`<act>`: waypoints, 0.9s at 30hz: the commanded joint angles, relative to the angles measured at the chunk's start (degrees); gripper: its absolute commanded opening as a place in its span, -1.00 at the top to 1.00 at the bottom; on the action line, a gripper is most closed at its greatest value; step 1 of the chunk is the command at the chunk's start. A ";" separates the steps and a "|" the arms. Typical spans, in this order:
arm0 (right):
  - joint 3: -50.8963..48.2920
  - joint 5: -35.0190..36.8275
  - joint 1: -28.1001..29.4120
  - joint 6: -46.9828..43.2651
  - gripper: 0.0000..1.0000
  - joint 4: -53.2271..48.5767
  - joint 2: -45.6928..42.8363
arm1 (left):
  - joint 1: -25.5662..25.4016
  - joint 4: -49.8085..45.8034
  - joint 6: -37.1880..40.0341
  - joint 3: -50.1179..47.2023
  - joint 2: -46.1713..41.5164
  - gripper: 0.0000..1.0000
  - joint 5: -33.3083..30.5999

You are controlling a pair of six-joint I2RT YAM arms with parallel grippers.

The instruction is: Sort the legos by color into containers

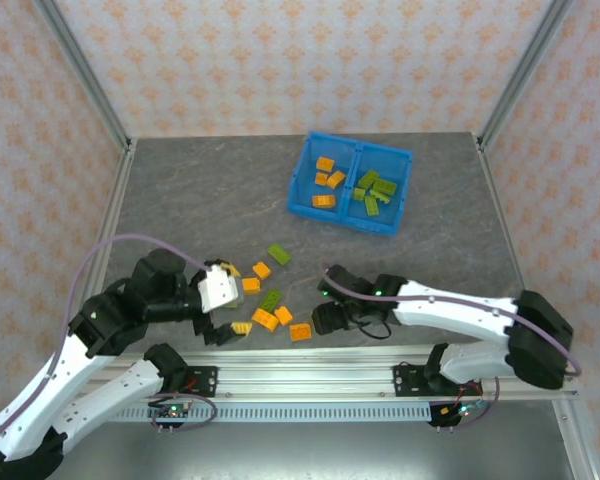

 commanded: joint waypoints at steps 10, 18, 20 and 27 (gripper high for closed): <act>4.84 6.09 3.30 -2.25 -0.02 4.26 14.81 | 0.06 5.66 6.37 -6.63 0.74 -0.99 2.75; 4.16 12.28 3.26 -0.37 0.42 3.81 10.51 | 0.06 11.68 4.70 -9.37 -0.11 -0.99 5.97; 5.19 13.50 3.21 -0.32 0.43 3.78 8.08 | 0.06 12.44 3.95 -8.37 1.10 -0.99 7.19; 11.63 16.70 -2.77 1.72 0.43 4.75 -1.56 | 0.06 19.49 -5.30 -1.68 4.83 -0.99 -4.59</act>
